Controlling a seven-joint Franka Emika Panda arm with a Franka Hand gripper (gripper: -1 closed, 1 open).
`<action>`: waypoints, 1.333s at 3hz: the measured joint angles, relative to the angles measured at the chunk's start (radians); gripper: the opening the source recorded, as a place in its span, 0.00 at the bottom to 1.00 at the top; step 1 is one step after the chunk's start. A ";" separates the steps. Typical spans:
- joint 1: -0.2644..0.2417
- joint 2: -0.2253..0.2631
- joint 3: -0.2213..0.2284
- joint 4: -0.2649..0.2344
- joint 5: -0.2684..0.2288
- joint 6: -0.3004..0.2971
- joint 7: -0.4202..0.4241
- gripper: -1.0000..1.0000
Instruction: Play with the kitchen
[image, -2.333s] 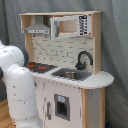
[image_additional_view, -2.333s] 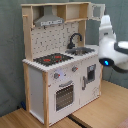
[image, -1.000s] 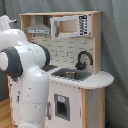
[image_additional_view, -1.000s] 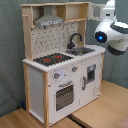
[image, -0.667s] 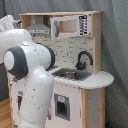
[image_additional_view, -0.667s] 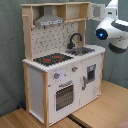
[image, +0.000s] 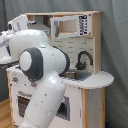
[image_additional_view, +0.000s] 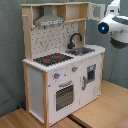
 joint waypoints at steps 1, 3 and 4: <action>-0.005 0.093 -0.005 -0.008 -0.002 0.043 0.000 1.00; -0.012 0.211 0.010 -0.018 -0.011 0.096 -0.006 1.00; -0.013 0.220 0.014 -0.018 -0.013 0.099 -0.009 0.00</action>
